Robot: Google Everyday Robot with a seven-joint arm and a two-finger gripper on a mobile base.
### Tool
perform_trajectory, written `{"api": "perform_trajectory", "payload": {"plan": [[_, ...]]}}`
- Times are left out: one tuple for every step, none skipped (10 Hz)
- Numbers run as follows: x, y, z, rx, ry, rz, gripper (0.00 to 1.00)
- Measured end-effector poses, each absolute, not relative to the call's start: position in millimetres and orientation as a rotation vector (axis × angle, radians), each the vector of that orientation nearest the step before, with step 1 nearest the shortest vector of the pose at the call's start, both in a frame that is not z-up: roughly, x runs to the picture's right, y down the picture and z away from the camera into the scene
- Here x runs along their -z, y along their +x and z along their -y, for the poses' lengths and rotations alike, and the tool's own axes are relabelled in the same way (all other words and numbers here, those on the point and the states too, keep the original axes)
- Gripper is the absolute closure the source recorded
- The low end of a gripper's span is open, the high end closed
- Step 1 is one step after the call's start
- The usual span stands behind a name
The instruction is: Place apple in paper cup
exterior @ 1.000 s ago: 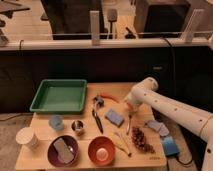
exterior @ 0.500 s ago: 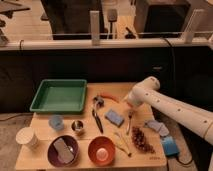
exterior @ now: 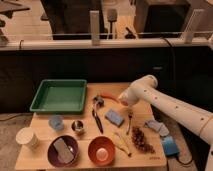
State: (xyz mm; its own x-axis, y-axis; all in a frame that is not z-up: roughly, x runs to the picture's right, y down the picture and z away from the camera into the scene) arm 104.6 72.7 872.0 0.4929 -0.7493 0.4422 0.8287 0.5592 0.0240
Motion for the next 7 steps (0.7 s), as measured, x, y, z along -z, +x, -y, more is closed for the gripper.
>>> {"api": "perform_trajectory", "payload": {"plan": [[-867.7, 69.7, -69.0, 1.011, -0.182, 0.494, 1.0], [-864.6, 52.1, -66.7, 1.036, -0.17, 0.529, 1.0], [-857.8, 28.7, -64.1, 1.07, -0.153, 0.583, 1.0], [-847.9, 4.0, -63.0, 1.113, -0.136, 0.643, 1.0], [-838.5, -18.1, -62.5, 1.152, -0.117, 0.691, 1.0], [-824.8, -44.4, -63.2, 1.205, -0.093, 0.746, 1.0], [-811.9, -64.7, -65.0, 1.256, -0.072, 0.791, 1.0]]}}
